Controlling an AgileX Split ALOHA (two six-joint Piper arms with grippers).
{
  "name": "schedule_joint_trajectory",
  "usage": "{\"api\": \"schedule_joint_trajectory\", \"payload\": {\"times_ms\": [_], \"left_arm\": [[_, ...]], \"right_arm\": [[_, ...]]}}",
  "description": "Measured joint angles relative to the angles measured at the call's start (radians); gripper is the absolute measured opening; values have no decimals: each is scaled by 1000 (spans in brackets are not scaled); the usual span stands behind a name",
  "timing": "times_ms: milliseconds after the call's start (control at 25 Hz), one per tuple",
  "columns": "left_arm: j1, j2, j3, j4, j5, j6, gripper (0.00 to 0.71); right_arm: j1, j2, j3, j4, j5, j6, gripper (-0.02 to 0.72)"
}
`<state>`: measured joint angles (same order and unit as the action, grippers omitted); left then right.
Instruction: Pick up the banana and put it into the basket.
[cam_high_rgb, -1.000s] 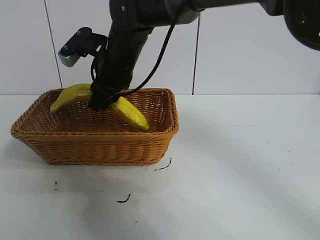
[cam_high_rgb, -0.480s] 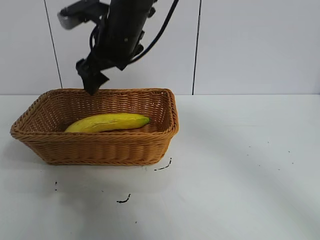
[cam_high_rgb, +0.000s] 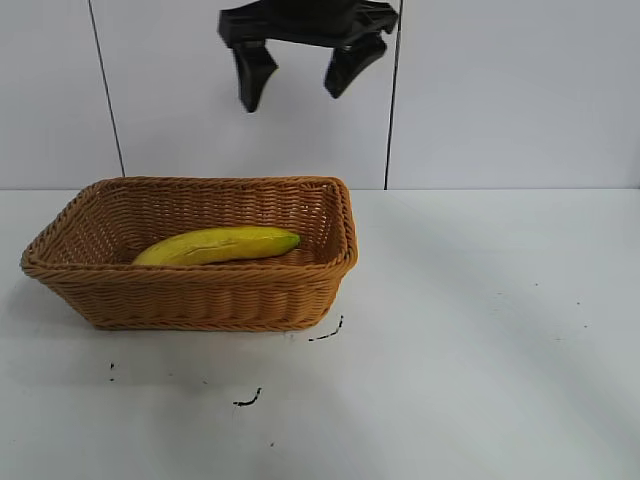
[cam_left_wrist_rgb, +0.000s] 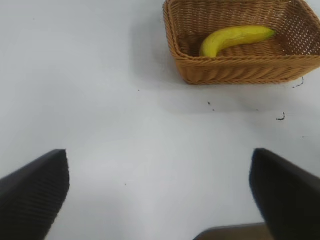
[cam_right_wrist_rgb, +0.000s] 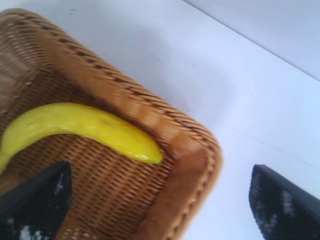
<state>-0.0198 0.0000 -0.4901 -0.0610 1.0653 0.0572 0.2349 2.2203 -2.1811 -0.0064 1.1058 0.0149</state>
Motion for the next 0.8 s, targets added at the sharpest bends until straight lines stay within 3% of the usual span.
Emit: {"api": "schedule_joint_trajectory", "payload": {"times_ms": [320, 640, 800], "left_arm": [[0, 0, 0, 0, 0, 0, 695], [0, 0, 0, 0, 0, 0, 695], [0, 0, 0, 0, 0, 0, 695]], "right_arm": [[-198, 0, 0, 0, 96, -29, 689], [-224, -10, 4, 20, 111, -29, 689], [-221, -104, 109, 30, 110, -29, 689]]}}
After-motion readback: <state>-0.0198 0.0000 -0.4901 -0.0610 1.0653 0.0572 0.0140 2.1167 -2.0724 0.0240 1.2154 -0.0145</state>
